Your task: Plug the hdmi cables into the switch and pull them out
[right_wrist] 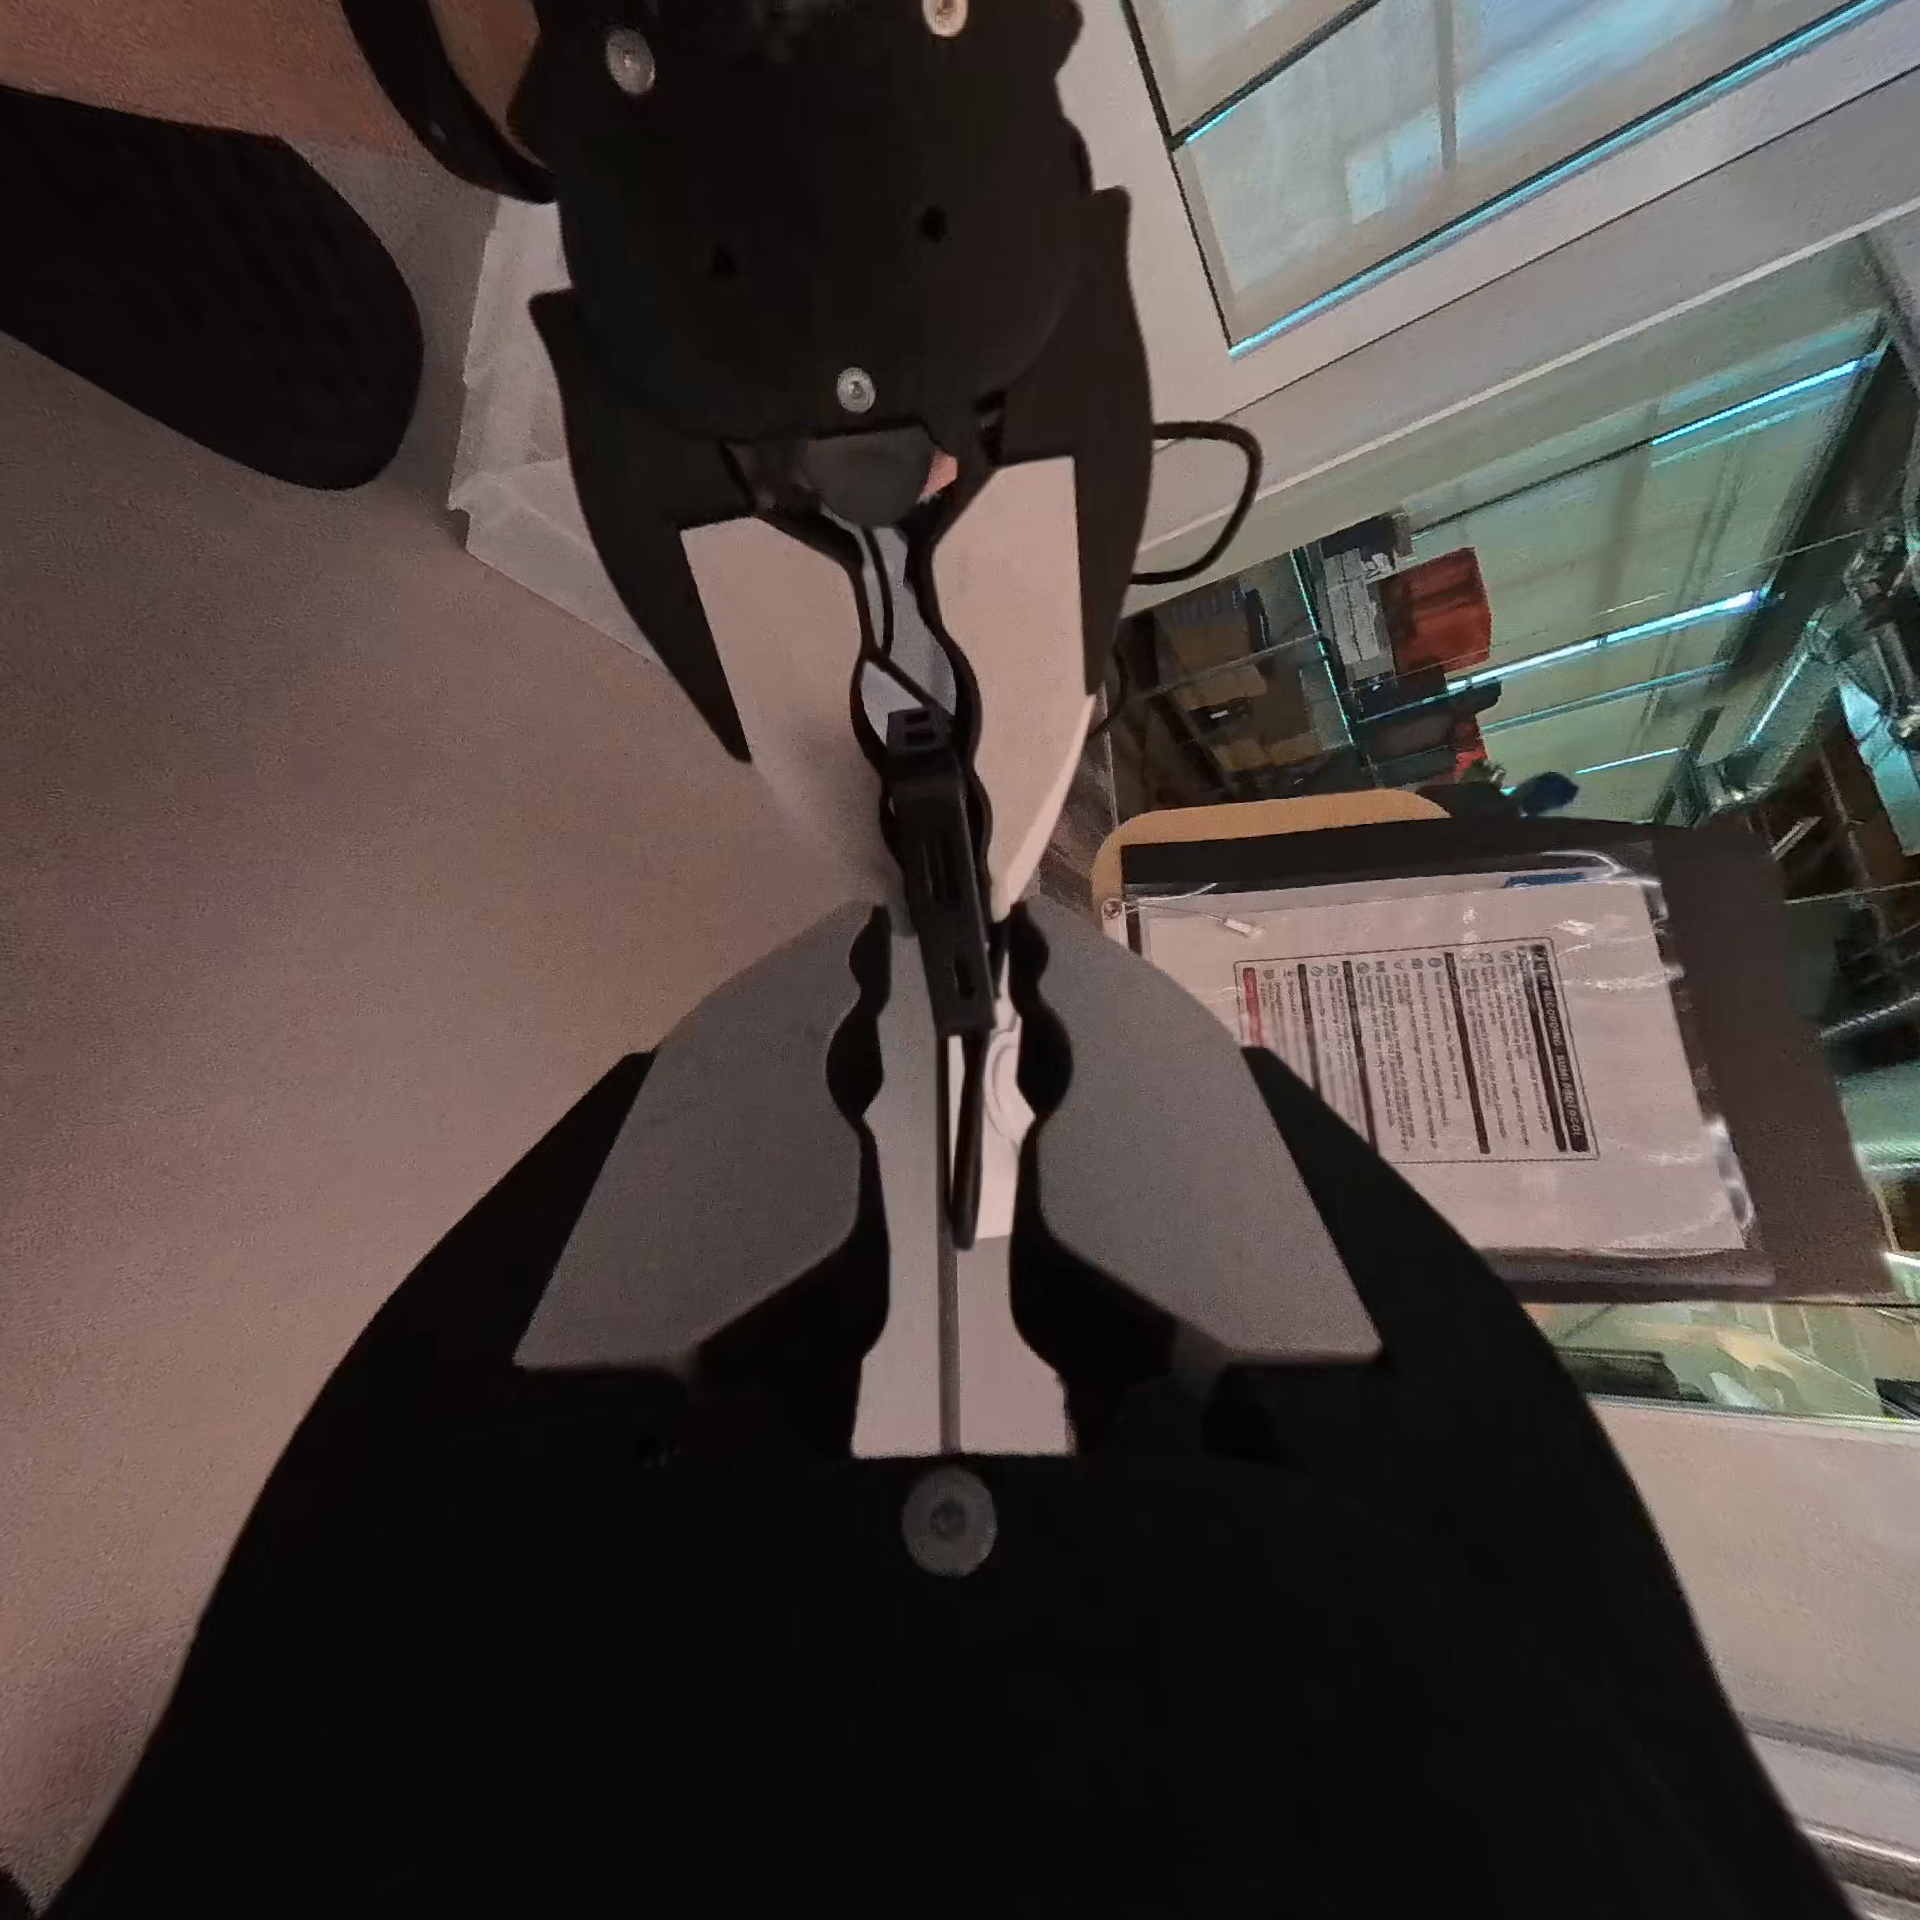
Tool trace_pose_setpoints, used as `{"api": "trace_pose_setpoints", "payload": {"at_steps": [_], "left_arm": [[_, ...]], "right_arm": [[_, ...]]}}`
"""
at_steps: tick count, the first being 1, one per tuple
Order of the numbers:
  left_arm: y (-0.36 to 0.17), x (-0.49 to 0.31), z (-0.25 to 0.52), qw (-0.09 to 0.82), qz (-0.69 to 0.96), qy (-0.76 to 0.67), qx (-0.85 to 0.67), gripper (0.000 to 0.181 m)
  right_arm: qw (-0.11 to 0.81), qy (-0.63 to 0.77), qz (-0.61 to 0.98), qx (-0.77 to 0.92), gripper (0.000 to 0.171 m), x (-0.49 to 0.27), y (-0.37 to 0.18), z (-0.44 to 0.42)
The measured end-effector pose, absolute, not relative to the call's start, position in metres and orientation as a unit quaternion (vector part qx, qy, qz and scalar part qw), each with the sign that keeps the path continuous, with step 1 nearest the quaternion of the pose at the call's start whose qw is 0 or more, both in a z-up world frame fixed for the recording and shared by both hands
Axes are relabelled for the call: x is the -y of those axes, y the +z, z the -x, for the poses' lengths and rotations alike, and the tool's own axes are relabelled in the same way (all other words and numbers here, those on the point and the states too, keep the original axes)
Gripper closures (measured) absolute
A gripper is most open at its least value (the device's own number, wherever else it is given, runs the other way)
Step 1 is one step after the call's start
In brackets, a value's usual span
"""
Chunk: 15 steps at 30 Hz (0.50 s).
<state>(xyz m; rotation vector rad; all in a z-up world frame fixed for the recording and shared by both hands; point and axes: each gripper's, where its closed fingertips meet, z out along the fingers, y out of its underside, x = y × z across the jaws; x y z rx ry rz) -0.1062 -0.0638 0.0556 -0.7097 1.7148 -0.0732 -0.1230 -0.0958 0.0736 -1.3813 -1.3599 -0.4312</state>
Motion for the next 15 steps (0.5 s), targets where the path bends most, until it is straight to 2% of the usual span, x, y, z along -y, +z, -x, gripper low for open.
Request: {"api": "trace_pose_setpoints", "payload": {"at_steps": [5,8,12,15], "left_arm": [[0.052,0.072,0.103,0.595,0.298,-0.04,-0.745,0.166],[0.062,0.069,0.104,0.621,0.305,-0.047,-0.721,0.155],[0.083,0.035,0.121,0.641,0.372,-0.02,-0.67,0.134],[0.09,0.016,0.137,0.643,0.396,-0.012,-0.655,0.14]], "right_arm": [[0.525,-0.196,0.59,0.582,0.155,0.083,0.059,0.122],[0.511,-0.185,0.615,0.572,0.156,0.085,0.061,0.105],[0.507,-0.25,0.692,0.449,0.156,0.077,0.073,-0.004],[0.465,-0.28,0.772,0.33,0.156,0.081,0.048,-0.114]]}}
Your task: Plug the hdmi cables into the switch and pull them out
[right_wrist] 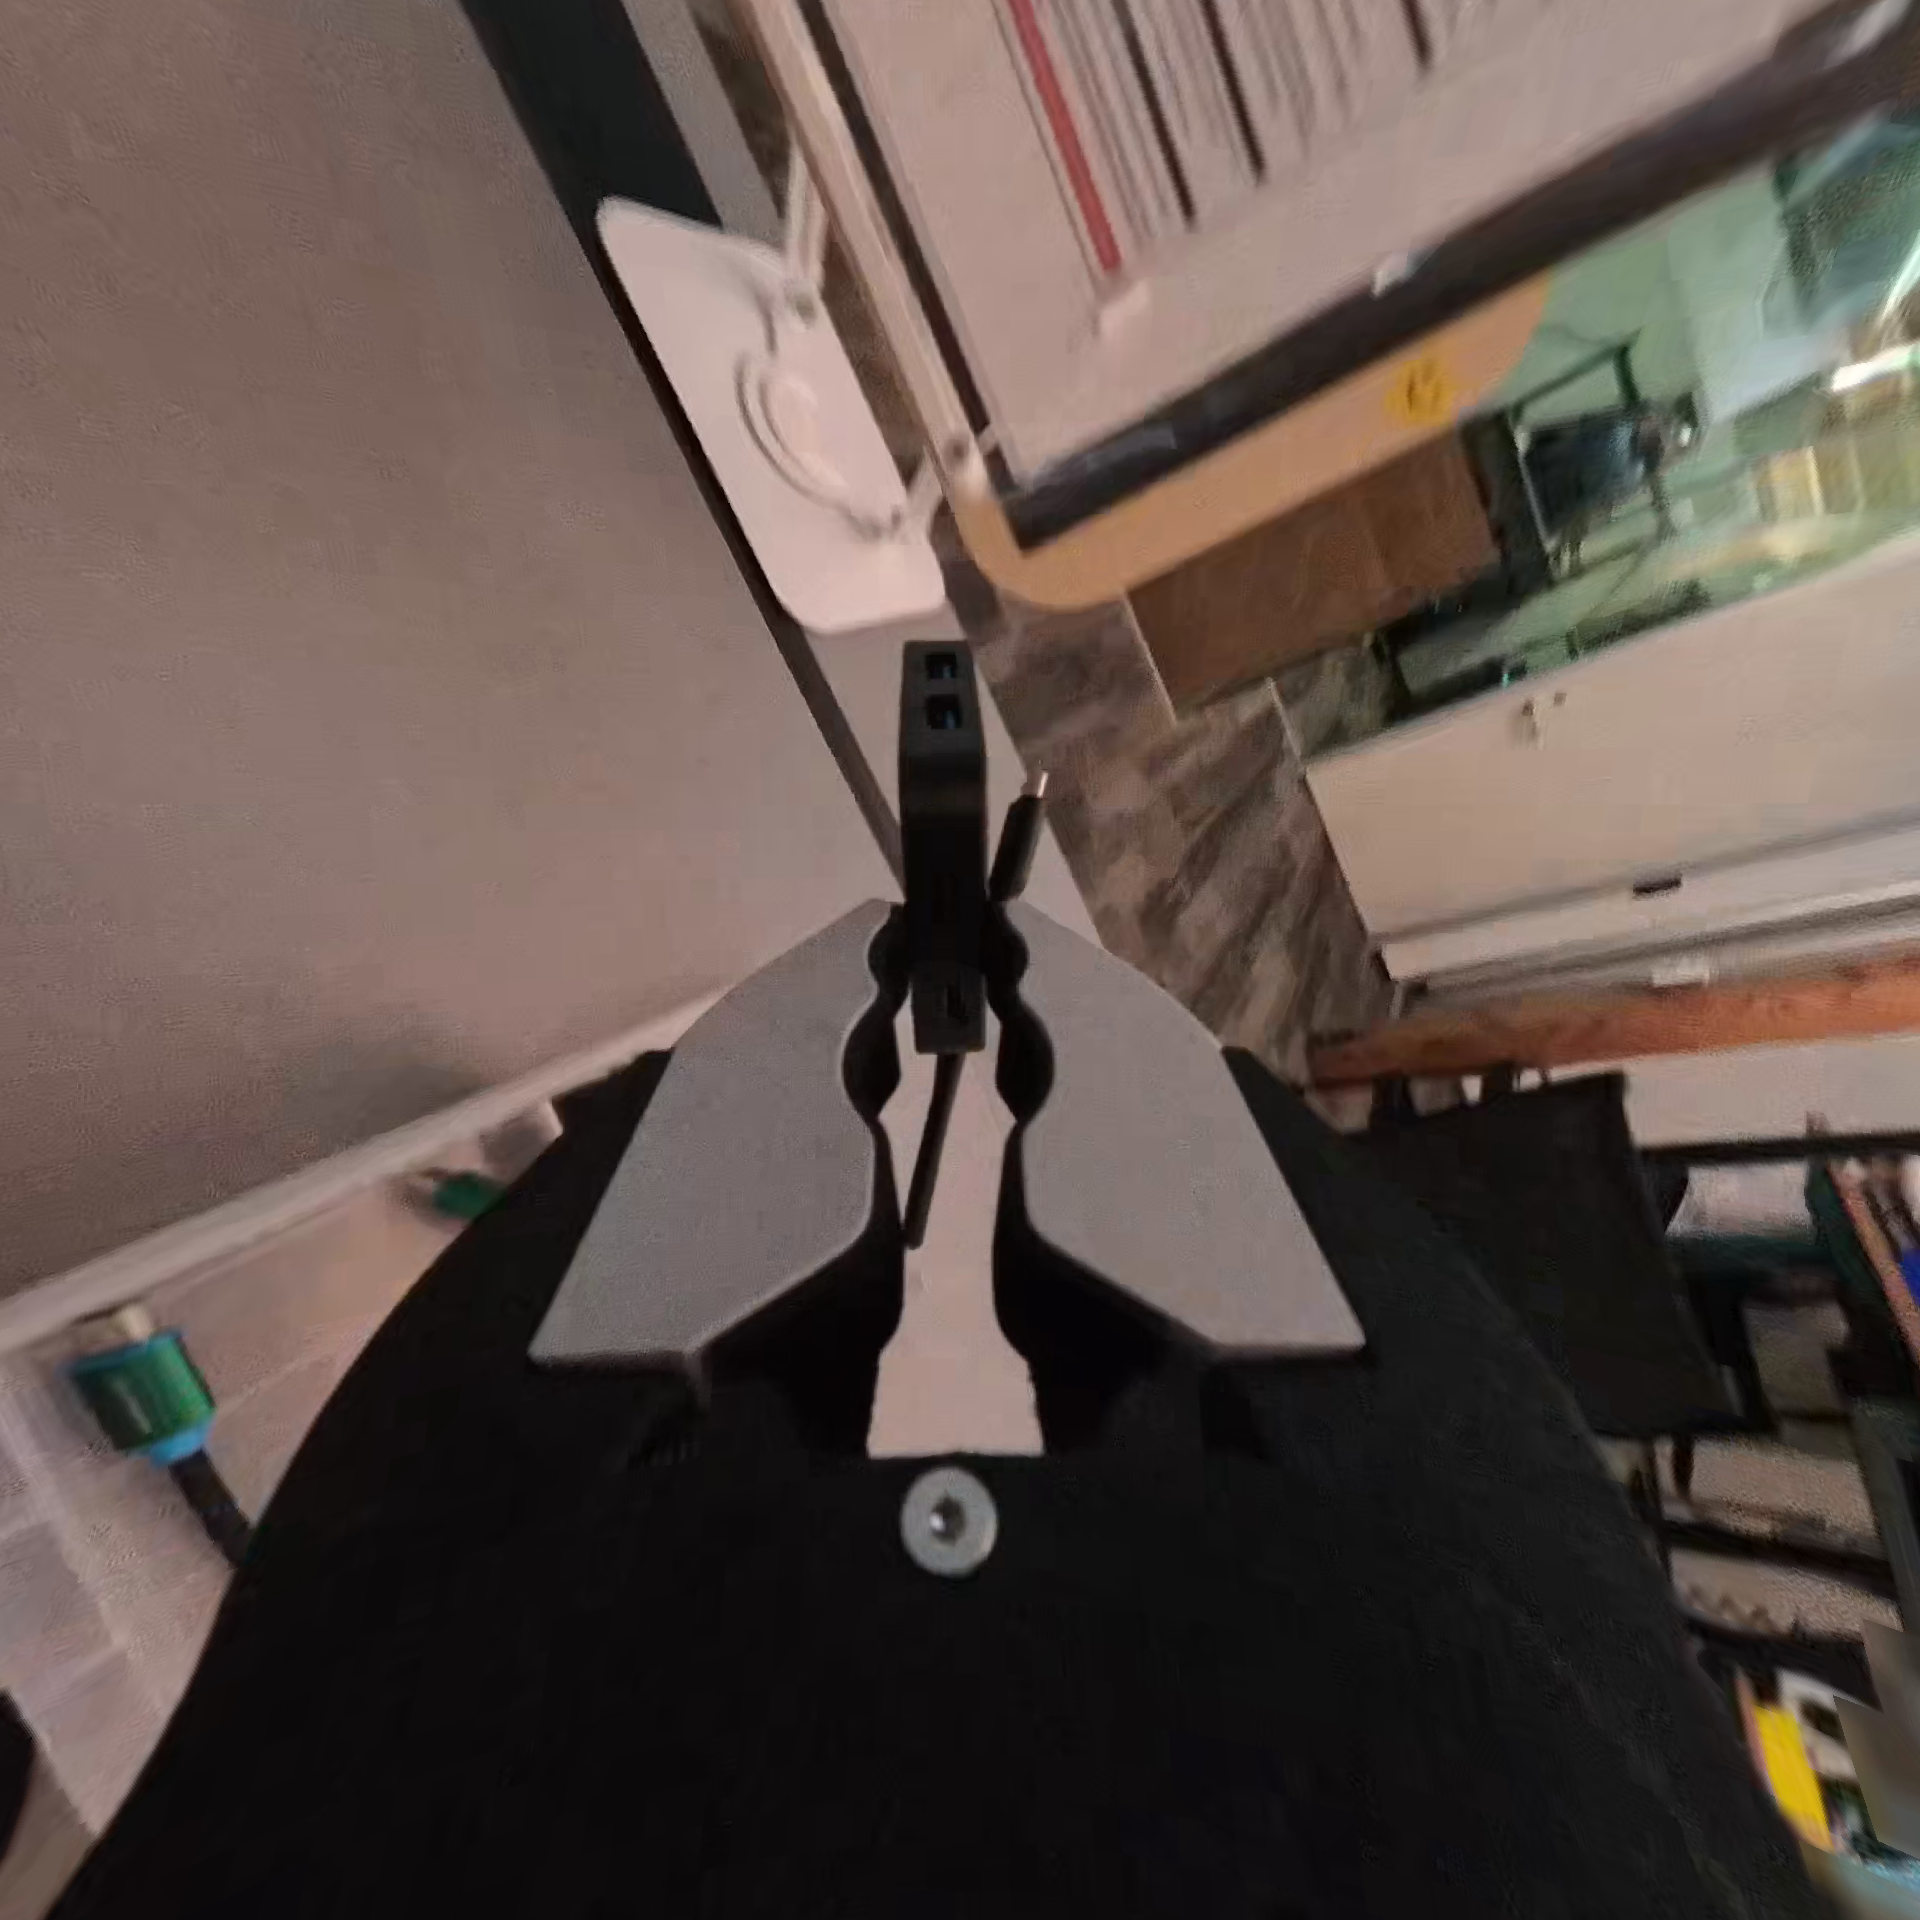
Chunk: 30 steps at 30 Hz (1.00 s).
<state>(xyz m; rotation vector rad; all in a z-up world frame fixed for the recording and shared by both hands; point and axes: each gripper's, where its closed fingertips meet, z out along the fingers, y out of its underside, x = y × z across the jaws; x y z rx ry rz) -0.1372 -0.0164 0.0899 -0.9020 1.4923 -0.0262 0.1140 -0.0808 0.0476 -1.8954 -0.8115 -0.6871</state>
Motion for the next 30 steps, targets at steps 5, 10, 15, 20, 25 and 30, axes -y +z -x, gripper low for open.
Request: {"api": "trace_pose_setpoints", "payload": {"at_steps": [5,10,15,20,25,30], "left_arm": [[0.094,-0.004,0.155,0.643,0.415,0.015,-0.644,0.146],[0.101,-0.031,0.185,0.627,0.487,-0.008,-0.608,0.146],[0.1,-0.079,0.243,0.593,0.605,-0.055,-0.529,0.141],[0.071,-0.138,0.305,0.536,0.719,-0.058,-0.438,0.123],[0.03,-0.19,0.358,0.496,0.787,0.006,-0.367,0.122],[0.01,-0.22,0.371,0.498,0.806,-0.049,-0.316,0.13]], "right_arm": [[0.35,-0.298,0.841,0.286,0.156,0.079,-0.028,-0.206],[0.243,-0.286,0.871,0.317,0.156,0.063,-0.078,-0.233],[0.179,-0.251,0.896,0.32,0.156,0.053,-0.112,-0.241],[0.14,-0.239,0.908,0.315,0.155,0.056,-0.13,-0.242],[0.158,-0.243,0.915,0.28,0.144,0.066,-0.114,-0.242],[0.182,-0.241,0.916,0.266,0.14,0.09,-0.088,-0.231]]}}
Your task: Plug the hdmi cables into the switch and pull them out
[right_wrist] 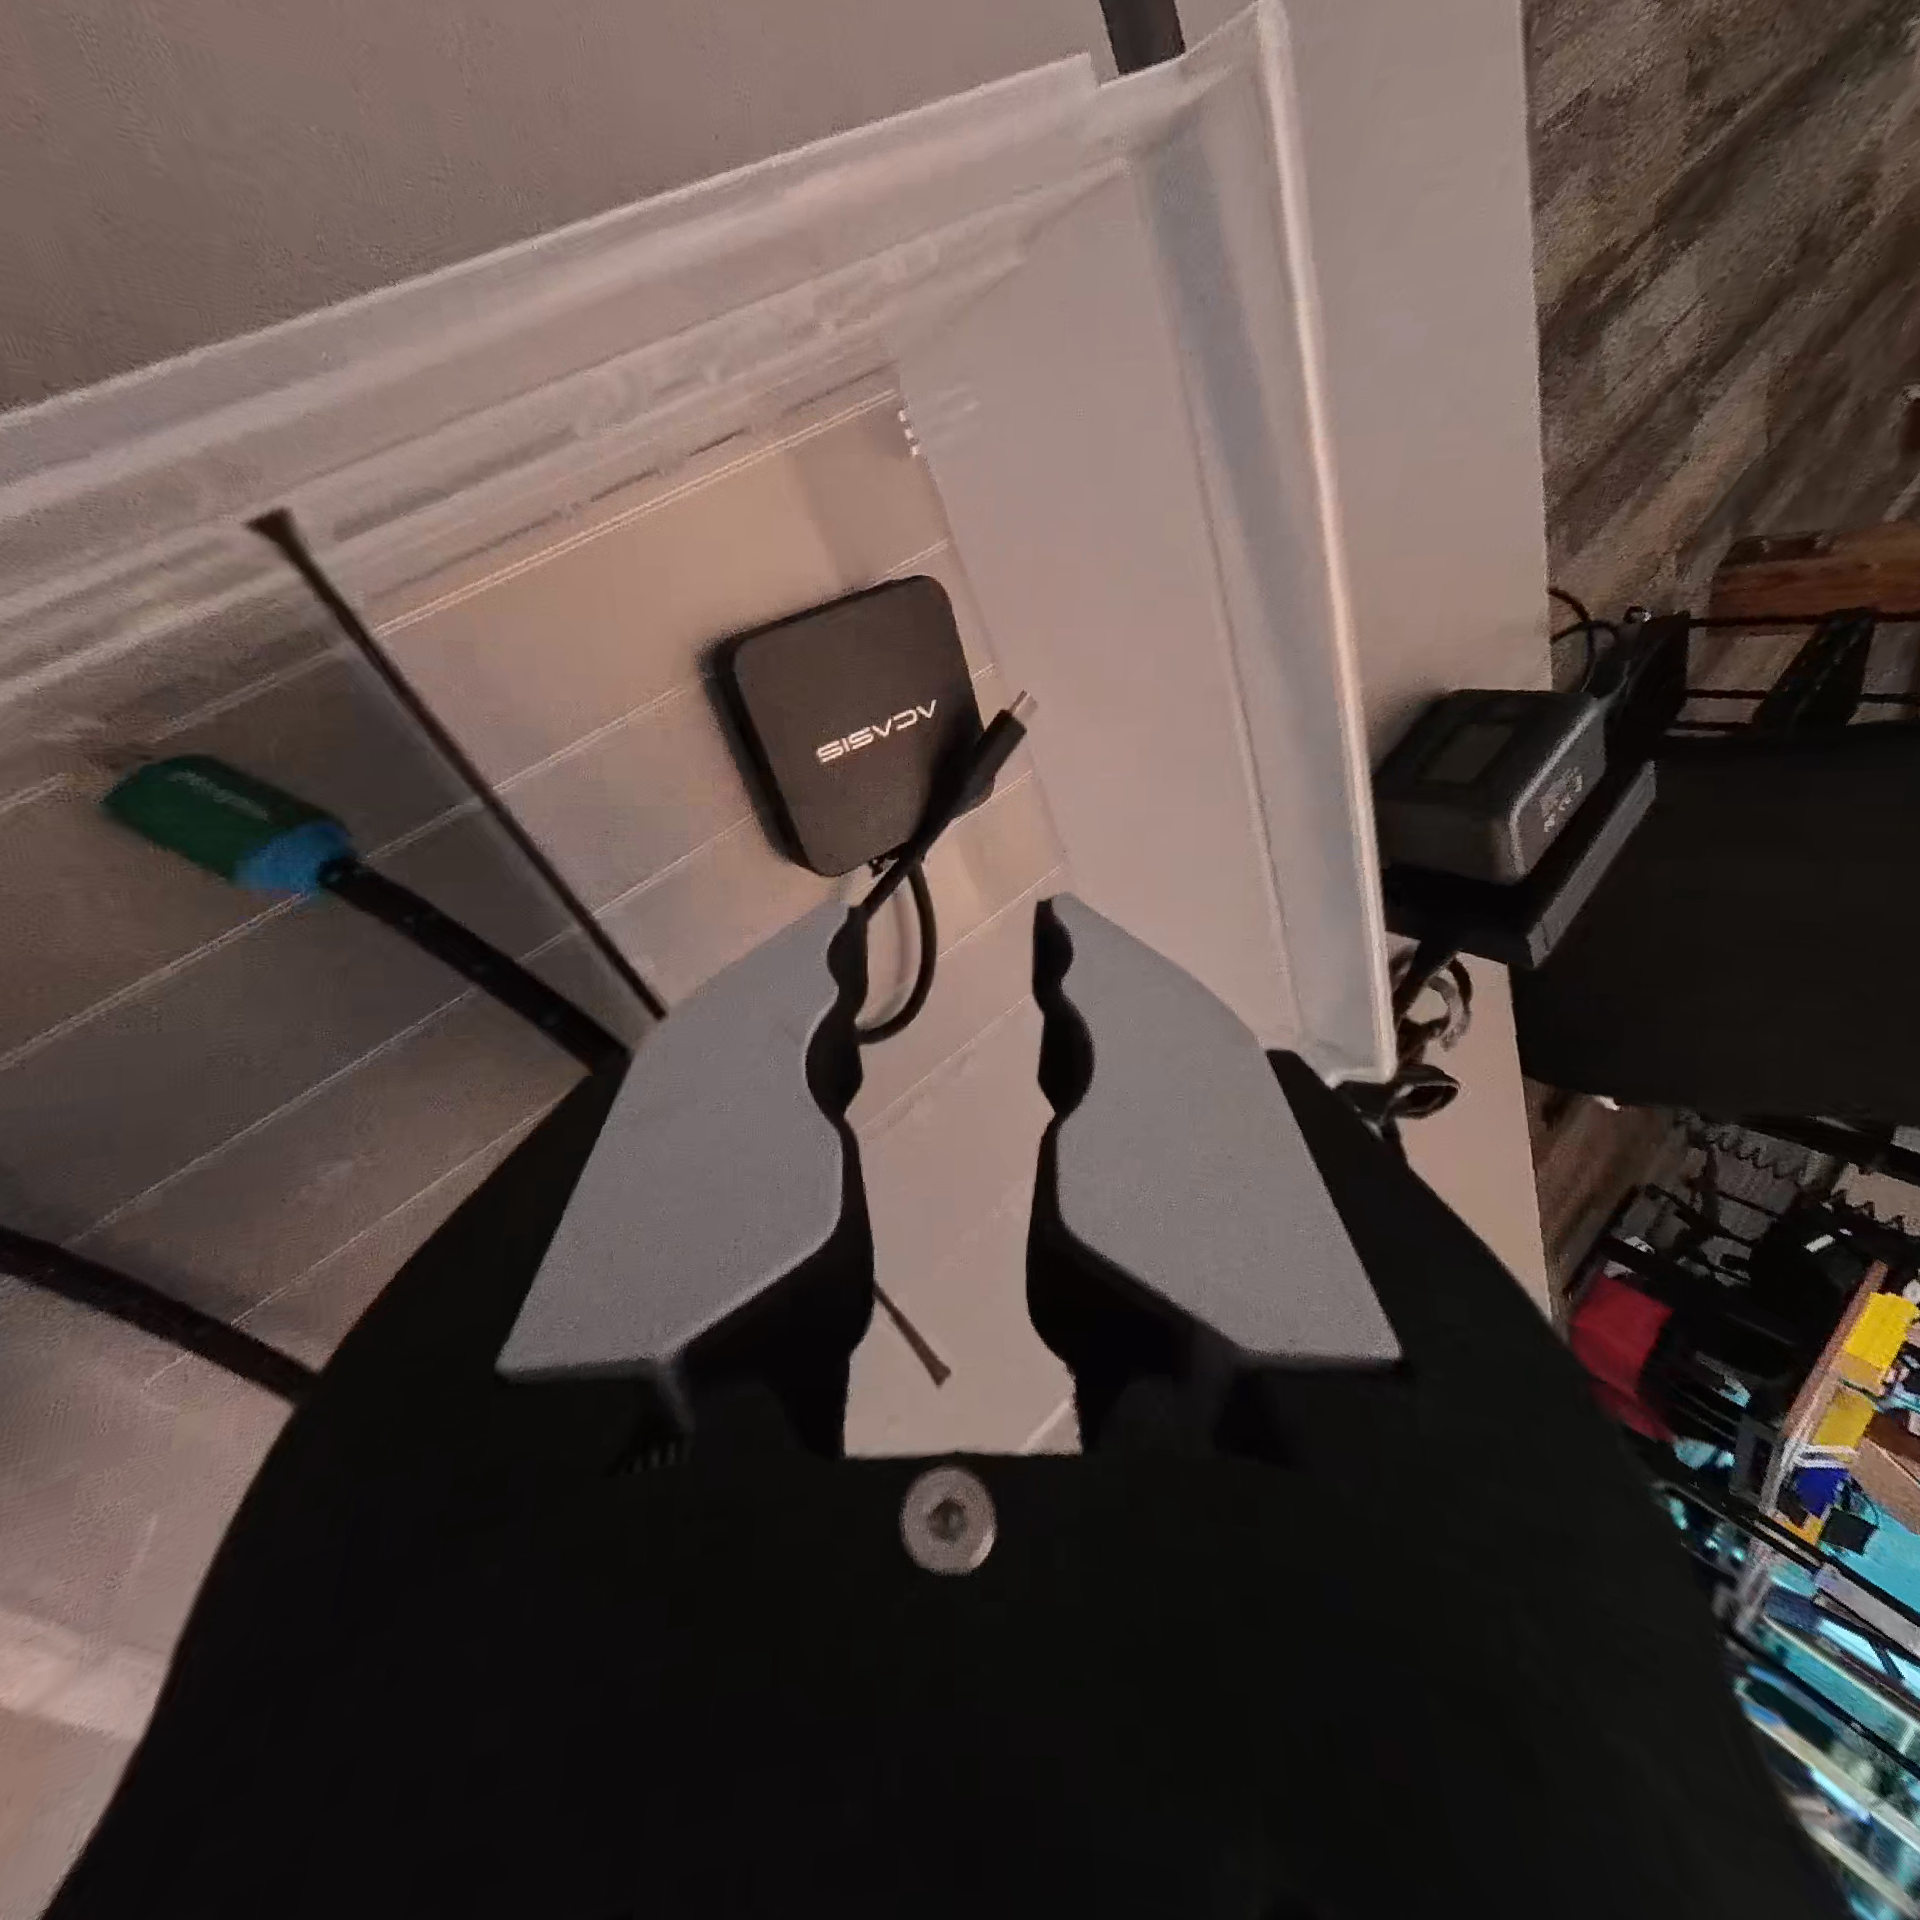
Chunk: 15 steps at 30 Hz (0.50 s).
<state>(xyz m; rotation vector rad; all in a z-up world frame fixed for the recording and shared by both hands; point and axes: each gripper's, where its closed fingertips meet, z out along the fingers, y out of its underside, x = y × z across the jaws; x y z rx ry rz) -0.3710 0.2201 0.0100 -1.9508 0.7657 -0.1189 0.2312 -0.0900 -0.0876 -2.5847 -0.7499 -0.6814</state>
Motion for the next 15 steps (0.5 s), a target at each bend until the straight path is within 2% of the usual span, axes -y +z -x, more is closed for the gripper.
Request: {"api": "trace_pose_setpoints", "payload": {"at_steps": [4,6,11,15], "left_arm": [[0.028,-0.242,0.351,0.532,0.765,-0.201,-0.303,0.134],[0.037,-0.26,0.345,0.531,0.742,-0.235,-0.335,0.131],[0.026,-0.285,0.337,0.465,0.717,-0.254,-0.454,0.127],[0.013,-0.294,0.323,0.421,0.704,-0.291,-0.492,0.126]], "right_arm": [[0.221,-0.264,0.901,0.263,0.14,0.098,-0.061,-0.229],[0.243,-0.271,0.896,0.255,0.14,0.099,-0.049,-0.23],[0.272,-0.275,0.889,0.246,0.14,0.1,-0.037,-0.233],[0.276,-0.273,0.89,0.238,0.14,0.1,-0.036,-0.238]]}}
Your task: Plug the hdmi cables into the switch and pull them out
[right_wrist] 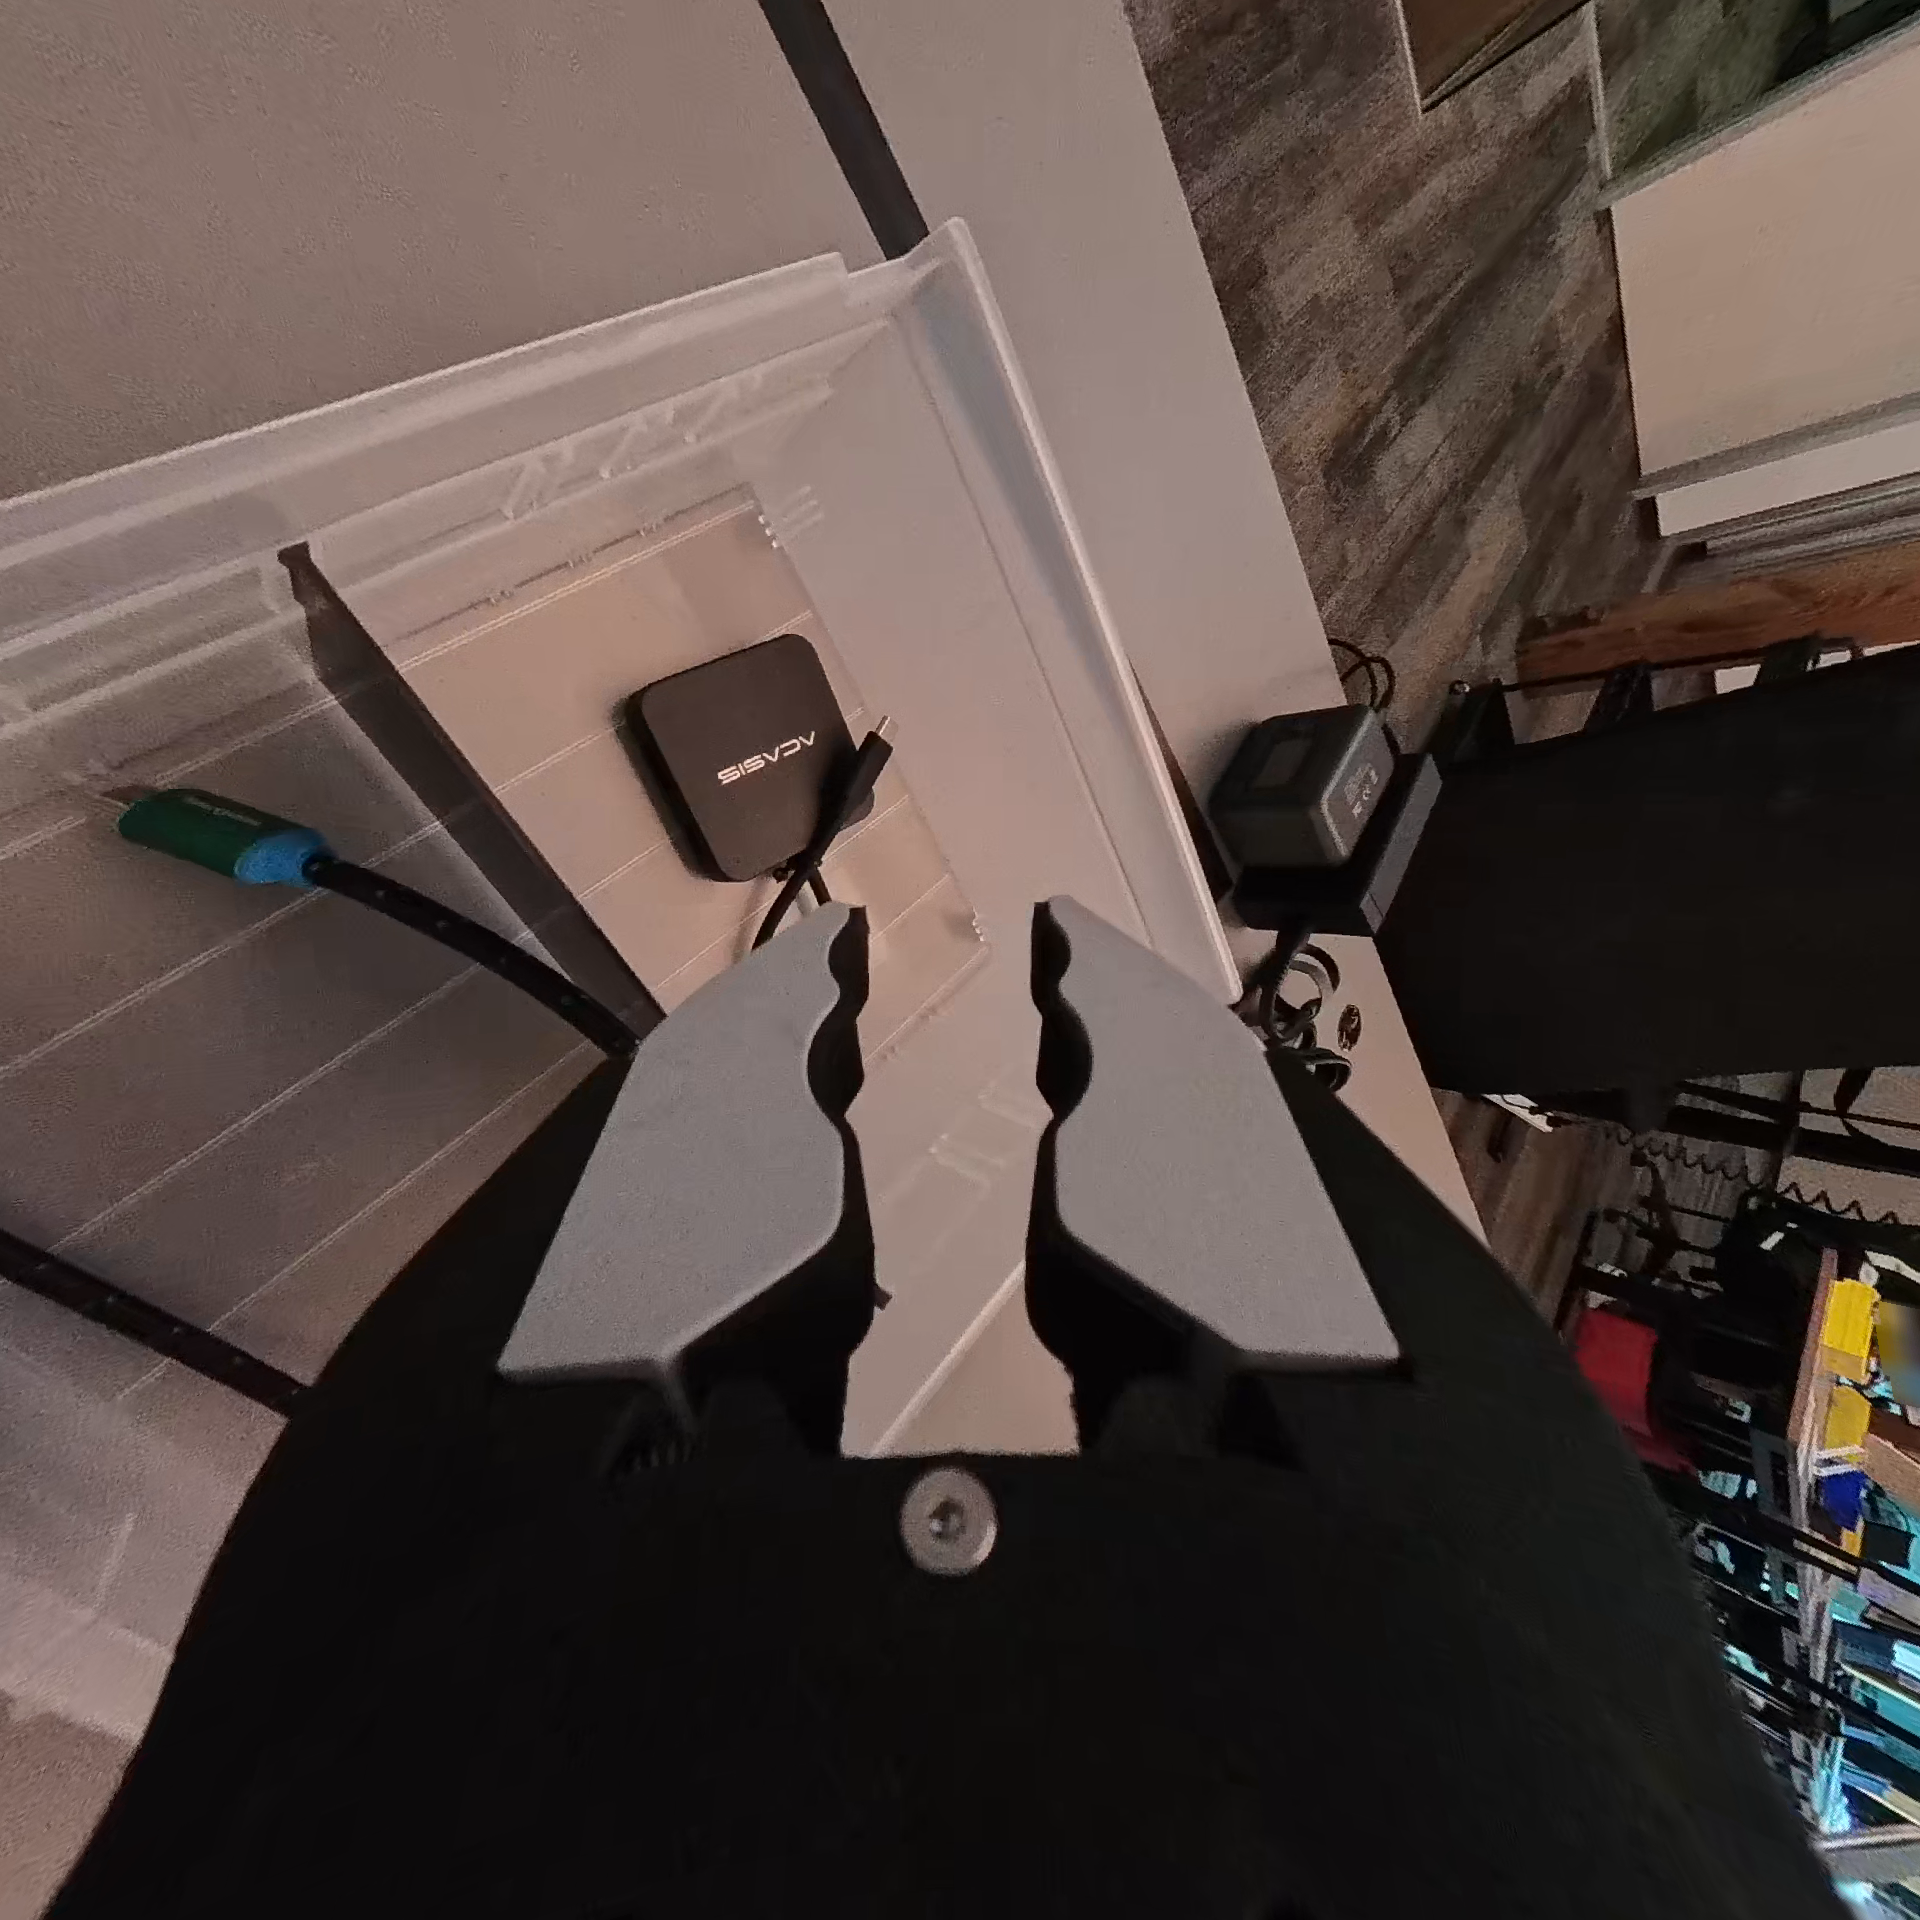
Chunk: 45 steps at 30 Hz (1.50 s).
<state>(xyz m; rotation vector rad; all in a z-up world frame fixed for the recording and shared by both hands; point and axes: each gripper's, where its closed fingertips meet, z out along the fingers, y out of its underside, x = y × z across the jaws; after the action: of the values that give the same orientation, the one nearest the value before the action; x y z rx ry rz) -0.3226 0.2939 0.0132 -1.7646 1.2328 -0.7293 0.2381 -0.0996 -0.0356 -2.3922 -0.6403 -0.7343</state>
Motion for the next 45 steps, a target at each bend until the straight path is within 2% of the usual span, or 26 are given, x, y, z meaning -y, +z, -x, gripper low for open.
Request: {"api": "trace_pose_setpoints", "payload": {"at_steps": [4,8,11,12,19,20,22,26,30,33,39,45], "left_arm": [[-0.008,-0.31,0.307,0.385,0.707,-0.305,-0.51,0.125],[-0.03,-0.314,0.295,0.311,0.715,-0.32,-0.539,0.122],[-0.039,-0.315,0.288,0.273,0.713,-0.323,-0.559,0.131],[-0.039,-0.312,0.286,0.26,0.708,-0.332,-0.566,0.139],[-0.016,-0.288,0.284,0.227,0.671,-0.409,-0.575,0.153],[-0.008,-0.281,0.285,0.225,0.659,-0.424,-0.579,0.153],[0.0,-0.267,0.29,0.219,0.647,-0.428,-0.591,0.142],[0.0,-0.243,0.308,0.242,0.632,-0.346,-0.649,0.119],[-0.014,-0.251,0.333,0.315,0.615,-0.148,-0.708,0.126],[-0.035,-0.258,0.353,0.261,0.646,-0.077,-0.713,0.126],[-0.045,-0.274,0.347,0.232,0.637,-0.047,-0.733,0.128],[-0.05,-0.286,0.346,0.147,0.64,-0.018,-0.754,0.136]], "right_arm": [[0.271,-0.271,0.892,0.241,0.141,0.096,-0.041,-0.238],[0.258,-0.27,0.895,0.245,0.142,0.092,-0.047,-0.239],[0.256,-0.266,0.897,0.244,0.143,0.092,-0.05,-0.24],[0.254,-0.266,0.898,0.243,0.143,0.093,-0.051,-0.241],[0.252,-0.266,0.899,0.238,0.145,0.094,-0.054,-0.246],[0.254,-0.266,0.898,0.24,0.145,0.093,-0.053,-0.246],[0.258,-0.263,0.898,0.242,0.145,0.093,-0.053,-0.243],[0.263,-0.256,0.897,0.245,0.146,0.094,-0.052,-0.24],[0.266,-0.255,0.894,0.253,0.146,0.09,-0.051,-0.234],[0.265,-0.254,0.892,0.264,0.146,0.085,-0.053,-0.228],[0.251,-0.253,0.893,0.277,0.147,0.081,-0.057,-0.219],[0.248,-0.251,0.891,0.287,0.147,0.077,-0.058,-0.213]]}}
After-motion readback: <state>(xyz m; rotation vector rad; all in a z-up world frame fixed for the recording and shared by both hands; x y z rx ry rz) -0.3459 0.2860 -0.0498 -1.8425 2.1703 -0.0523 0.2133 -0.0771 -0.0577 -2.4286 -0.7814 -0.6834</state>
